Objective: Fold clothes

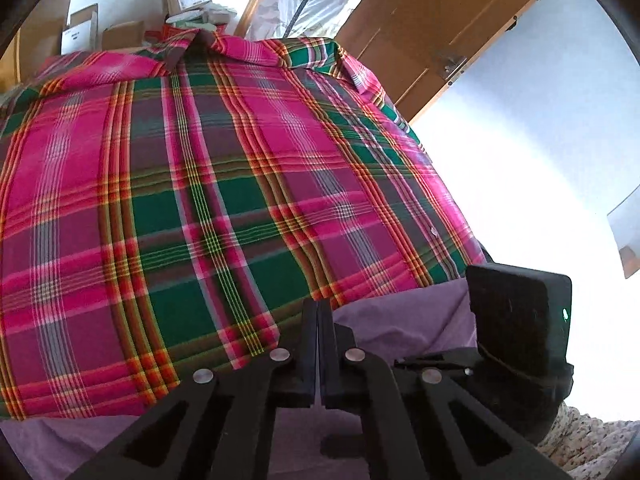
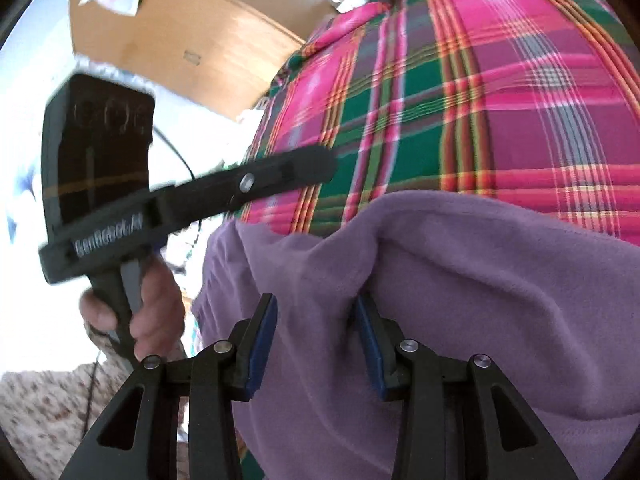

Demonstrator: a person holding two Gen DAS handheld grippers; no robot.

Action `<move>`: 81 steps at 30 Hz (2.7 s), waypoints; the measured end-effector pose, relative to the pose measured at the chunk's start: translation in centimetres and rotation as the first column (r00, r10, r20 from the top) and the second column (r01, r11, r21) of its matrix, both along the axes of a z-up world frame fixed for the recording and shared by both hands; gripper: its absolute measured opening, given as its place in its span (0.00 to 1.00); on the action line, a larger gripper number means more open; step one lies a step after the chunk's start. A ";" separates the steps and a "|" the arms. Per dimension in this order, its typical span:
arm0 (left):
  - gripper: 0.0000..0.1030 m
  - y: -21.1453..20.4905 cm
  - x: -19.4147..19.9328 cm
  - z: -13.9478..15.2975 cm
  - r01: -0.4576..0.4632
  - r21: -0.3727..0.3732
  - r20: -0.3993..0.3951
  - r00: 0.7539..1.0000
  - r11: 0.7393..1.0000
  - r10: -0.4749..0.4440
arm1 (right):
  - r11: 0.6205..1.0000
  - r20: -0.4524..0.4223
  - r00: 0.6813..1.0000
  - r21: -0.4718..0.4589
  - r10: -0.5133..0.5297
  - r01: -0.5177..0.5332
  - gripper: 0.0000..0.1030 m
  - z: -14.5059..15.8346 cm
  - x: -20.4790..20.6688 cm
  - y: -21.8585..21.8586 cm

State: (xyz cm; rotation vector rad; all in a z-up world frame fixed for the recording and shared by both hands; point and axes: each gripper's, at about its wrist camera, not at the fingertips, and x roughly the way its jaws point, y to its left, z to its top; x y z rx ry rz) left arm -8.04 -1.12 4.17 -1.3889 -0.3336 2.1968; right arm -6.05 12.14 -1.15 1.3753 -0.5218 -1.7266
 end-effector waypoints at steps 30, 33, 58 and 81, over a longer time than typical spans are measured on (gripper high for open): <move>0.01 -4.1 -0.9 -1.2 -0.091 0.028 0.055 0.995 0.995 0.089 | 0.967 0.058 0.994 -0.245 0.089 -0.073 0.46 0.5 -4.9 -1.0; 0.01 -4.3 -1.0 -1.2 -0.098 0.029 0.057 0.994 0.995 0.096 | 0.982 0.078 0.992 -0.169 0.096 -0.082 0.46 -0.3 -5.3 -1.7; 0.05 -6.8 -1.8 -3.5 -0.181 0.096 0.160 0.973 0.979 0.165 | 0.997 0.061 0.996 -0.053 0.058 -0.055 0.32 0.0 -10.4 -2.7; 0.19 -4.6 -2.1 -4.9 -0.113 0.082 0.183 0.978 0.990 0.097 | 0.924 -0.238 0.971 0.364 -0.026 0.114 0.32 4.0 -7.0 7.7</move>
